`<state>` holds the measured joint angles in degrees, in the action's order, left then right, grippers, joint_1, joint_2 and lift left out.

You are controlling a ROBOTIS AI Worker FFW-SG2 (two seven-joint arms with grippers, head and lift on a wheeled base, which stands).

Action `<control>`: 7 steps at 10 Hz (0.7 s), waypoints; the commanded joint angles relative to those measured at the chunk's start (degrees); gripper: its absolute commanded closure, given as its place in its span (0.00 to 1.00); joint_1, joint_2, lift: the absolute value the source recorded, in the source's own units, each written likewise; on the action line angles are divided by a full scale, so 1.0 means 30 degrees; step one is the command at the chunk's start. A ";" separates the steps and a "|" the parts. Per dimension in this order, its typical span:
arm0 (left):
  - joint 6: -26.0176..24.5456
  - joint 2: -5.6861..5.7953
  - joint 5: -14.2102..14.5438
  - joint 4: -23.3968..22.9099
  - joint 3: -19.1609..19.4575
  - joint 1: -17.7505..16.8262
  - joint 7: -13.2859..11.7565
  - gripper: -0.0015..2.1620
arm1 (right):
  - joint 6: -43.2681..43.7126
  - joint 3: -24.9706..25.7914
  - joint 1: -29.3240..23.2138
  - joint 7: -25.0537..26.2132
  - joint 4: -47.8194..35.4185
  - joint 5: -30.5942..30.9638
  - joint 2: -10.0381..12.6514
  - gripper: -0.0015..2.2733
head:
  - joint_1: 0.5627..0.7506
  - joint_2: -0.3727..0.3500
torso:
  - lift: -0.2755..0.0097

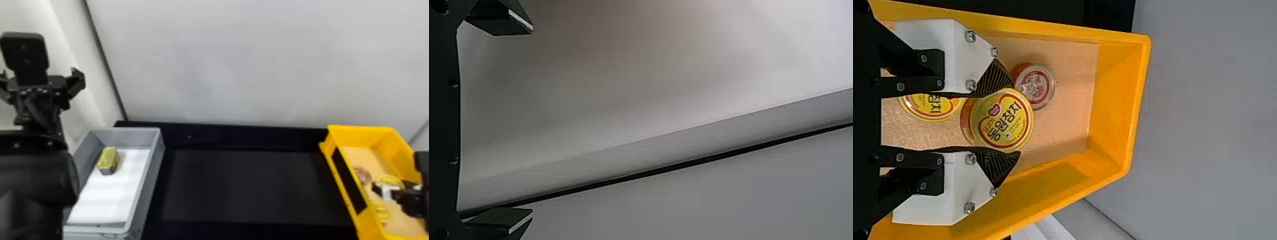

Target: Pick up the round yellow can and place it in the yellow rectangular box

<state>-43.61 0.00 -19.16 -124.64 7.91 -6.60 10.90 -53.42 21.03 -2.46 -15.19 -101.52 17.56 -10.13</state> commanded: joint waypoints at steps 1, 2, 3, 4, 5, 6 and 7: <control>0.0000 -0.0050 0.0000 -0.0027 0.0000 0.0002 0.0000 0.00 | -0.0016 0.0109 -0.0177 -0.0007 0.0294 -0.0344 -0.0020 0.35 | 0.70 0.53 | 0.75; -0.0030 -0.0050 0.0000 -0.0027 0.0029 0.0002 0.0000 0.00 | -0.0016 0.0138 -0.0177 -0.0036 0.0236 -0.0373 -0.0020 0.35 | 0.70 0.53 | 0.75; -0.0030 -0.0050 0.0000 -0.0027 0.0000 0.0002 0.0000 0.00 | -0.0045 0.0138 -0.0148 -0.0066 0.0206 -0.0373 -0.0020 0.31 | 0.70 0.53 | 0.75; -0.0030 -0.0050 0.0000 -0.0027 0.0000 0.0002 0.0000 0.00 | -0.0045 0.0167 -0.0148 -0.0066 0.0177 -0.0402 -0.0020 0.25 | 0.70 0.53 | 0.75; -0.0030 -0.0050 0.0000 -0.0027 0.0000 0.0002 0.0000 0.00 | -0.0074 0.0197 -0.0148 -0.0124 0.0177 -0.0402 -0.0020 0.22 | 0.70 0.53 | 0.75; -0.0030 -0.0050 0.0000 -0.0027 0.0000 0.0002 0.0000 0.00 | -0.0133 0.0197 -0.0177 -0.0066 0.0148 -0.0402 -0.0020 0.17 | 0.70 0.53 | 0.75; -0.0030 -0.0050 0.0000 0.0002 0.0000 0.0002 0.0000 0.00 | -0.0104 0.0197 -0.0177 -0.0124 0.0119 -0.0402 -0.0049 0.08 | 0.70 0.53 | 0.75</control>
<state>-43.71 0.00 -19.16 -124.71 7.91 -6.59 10.90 -53.69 21.61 -2.95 -15.52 -101.04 16.35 -10.25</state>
